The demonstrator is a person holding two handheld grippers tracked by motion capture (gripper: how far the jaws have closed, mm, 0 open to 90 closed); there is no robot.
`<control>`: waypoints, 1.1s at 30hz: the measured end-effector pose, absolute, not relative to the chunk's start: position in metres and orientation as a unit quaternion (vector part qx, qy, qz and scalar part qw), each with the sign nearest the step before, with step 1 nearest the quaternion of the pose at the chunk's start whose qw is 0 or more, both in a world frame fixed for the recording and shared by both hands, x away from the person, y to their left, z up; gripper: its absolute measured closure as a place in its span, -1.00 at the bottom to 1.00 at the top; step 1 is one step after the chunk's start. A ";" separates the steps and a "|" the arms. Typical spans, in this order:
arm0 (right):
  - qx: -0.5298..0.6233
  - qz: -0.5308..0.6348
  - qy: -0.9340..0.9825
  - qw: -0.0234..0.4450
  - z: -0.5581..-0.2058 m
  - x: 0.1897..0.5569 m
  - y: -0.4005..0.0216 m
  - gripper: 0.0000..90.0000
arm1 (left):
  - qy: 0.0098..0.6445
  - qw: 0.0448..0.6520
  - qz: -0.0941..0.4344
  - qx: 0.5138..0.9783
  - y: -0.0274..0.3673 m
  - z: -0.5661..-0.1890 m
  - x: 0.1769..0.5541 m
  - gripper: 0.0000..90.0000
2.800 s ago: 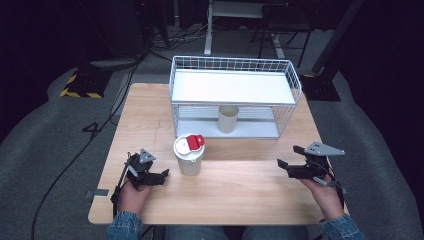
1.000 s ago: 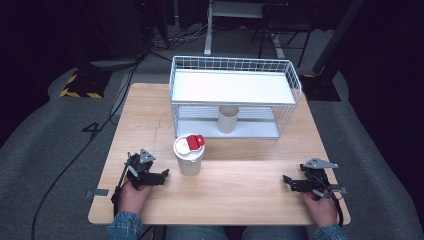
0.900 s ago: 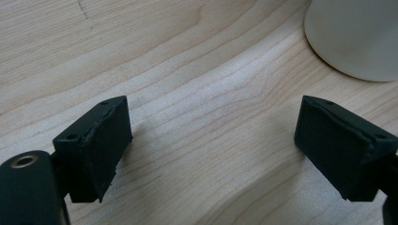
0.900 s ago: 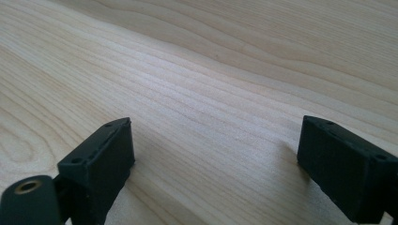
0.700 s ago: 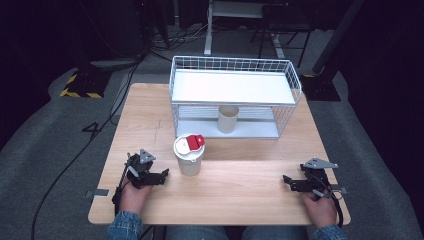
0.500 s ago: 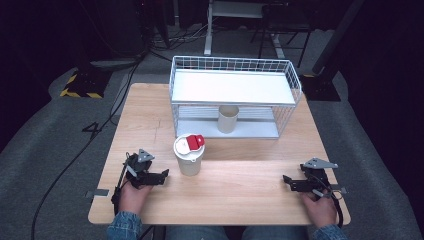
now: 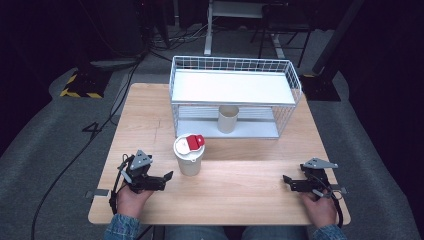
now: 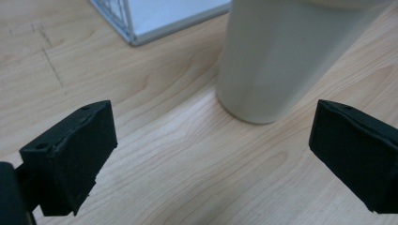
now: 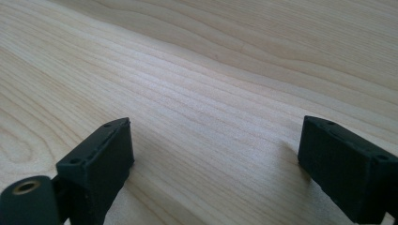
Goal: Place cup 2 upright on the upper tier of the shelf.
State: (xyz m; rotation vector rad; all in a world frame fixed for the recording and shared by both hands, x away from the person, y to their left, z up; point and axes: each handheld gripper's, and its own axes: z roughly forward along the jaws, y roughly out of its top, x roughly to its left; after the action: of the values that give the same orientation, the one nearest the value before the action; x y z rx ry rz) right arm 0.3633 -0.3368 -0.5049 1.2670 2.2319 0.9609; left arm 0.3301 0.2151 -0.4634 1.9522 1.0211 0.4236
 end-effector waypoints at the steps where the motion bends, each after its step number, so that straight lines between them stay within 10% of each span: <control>1: 0.453 0.344 0.798 0.199 -0.505 0.363 -0.337 -0.76 | 0.406 0.440 0.173 0.782 0.214 -0.462 0.329 -0.96; 33: 0.453 0.344 0.798 0.199 -0.505 0.363 -0.337 -0.76 | 0.325 0.561 0.168 0.742 0.173 -0.464 0.344 -1.00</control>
State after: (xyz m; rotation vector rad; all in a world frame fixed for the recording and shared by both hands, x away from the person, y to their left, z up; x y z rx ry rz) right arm 0.3634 -0.3368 -0.5050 1.2664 2.2328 0.9626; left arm 0.3443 0.1728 -0.4644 1.7492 0.7662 0.3965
